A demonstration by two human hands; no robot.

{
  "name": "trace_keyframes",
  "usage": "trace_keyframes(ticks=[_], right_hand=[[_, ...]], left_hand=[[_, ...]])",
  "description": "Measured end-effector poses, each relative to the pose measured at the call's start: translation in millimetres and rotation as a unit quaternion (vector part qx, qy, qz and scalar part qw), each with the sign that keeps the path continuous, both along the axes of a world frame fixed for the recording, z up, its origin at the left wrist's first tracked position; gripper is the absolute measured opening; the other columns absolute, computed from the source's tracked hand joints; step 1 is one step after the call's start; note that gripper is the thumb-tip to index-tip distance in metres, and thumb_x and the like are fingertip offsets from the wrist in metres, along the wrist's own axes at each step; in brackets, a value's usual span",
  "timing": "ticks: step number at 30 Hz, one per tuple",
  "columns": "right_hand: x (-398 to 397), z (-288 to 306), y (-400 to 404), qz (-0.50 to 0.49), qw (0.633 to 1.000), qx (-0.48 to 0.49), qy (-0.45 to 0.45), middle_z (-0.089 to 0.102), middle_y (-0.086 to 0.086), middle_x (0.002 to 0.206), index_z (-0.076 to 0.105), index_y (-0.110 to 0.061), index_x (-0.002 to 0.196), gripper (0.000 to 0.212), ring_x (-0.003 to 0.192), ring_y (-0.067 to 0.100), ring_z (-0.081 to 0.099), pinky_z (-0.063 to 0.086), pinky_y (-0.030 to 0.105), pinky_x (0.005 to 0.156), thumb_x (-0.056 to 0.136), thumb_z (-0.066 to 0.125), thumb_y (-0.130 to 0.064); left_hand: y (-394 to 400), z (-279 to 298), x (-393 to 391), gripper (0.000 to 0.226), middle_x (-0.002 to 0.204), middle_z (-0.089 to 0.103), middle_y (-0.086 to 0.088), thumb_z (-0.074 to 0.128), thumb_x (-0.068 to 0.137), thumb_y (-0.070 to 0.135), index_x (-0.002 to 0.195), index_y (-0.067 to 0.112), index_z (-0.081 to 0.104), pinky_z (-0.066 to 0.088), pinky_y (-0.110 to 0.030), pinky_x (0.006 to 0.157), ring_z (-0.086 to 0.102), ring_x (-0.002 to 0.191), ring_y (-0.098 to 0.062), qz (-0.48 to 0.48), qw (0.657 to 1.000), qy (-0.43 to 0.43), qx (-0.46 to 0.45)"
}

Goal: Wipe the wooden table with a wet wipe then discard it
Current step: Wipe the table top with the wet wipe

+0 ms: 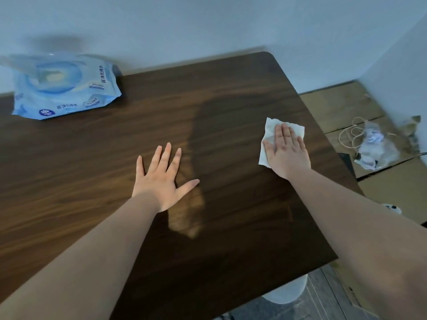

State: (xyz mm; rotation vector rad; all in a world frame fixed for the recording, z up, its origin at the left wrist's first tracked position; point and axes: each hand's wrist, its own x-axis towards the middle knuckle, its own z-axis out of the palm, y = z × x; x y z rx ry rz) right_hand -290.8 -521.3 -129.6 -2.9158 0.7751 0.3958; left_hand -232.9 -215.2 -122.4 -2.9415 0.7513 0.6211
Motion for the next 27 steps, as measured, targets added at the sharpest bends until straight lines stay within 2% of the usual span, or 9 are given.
trace_keyframes(ticks=[8,15,19,23,27], right_hand=[[3,2,16,-0.020,0.999,0.016,0.020,-0.010,0.007,0.160,-0.010,-0.013,0.149,0.065,0.147,0.021,-0.008,-0.004,0.040,0.119,0.098,0.005,-0.049],[13,4,90,0.022,0.999,0.026,0.014,-0.010,0.006,0.160,-0.010,-0.014,0.150,0.064,0.147,0.020,-0.010,-0.008,0.039,0.118,0.098,0.007,-0.048],[27,3,163,0.097,0.995,0.030,0.005,-0.011,0.006,0.160,-0.009,-0.014,0.150,0.064,0.147,0.020,-0.009,-0.007,0.039,0.119,0.098,0.007,-0.049],[47,2,245,0.165,0.986,0.037,0.005,-0.013,0.006,0.160,-0.011,-0.015,0.149,0.064,0.147,0.020,-0.011,-0.007,0.040,0.119,0.098,0.005,-0.049],[64,1,341,0.237,0.970,0.046,0.008,-0.016,0.005,0.159,-0.014,-0.016,0.148,0.064,0.146,0.021,-0.013,-0.007,0.042,0.119,0.097,0.003,-0.050]], left_hand=[[2,0,-1,0.092,0.157,-0.025,0.005,0.002,0.074,0.085,0.147,0.033,-0.019,-0.012,-0.053,0.115,-0.025,0.143,-0.016,0.012,1.000,0.016,-0.014],[33,8,-9,0.083,0.160,-0.015,0.005,0.016,0.086,0.074,0.151,0.028,-0.010,-0.010,-0.045,0.115,-0.016,0.145,-0.014,0.023,0.997,0.021,-0.069],[111,11,-19,0.083,0.160,-0.013,0.005,0.016,0.086,0.074,0.151,0.028,-0.009,-0.008,-0.044,0.117,-0.014,0.146,-0.013,0.069,0.994,-0.006,-0.088],[221,12,-36,0.084,0.160,-0.015,0.005,0.011,0.084,0.073,0.150,0.028,-0.011,-0.005,-0.044,0.117,-0.014,0.145,-0.013,0.154,0.987,-0.016,-0.047],[332,15,-59,0.085,0.160,-0.012,0.003,0.014,0.083,0.073,0.151,0.026,-0.008,-0.003,-0.043,0.118,-0.013,0.146,-0.013,0.255,0.966,-0.037,-0.024]])
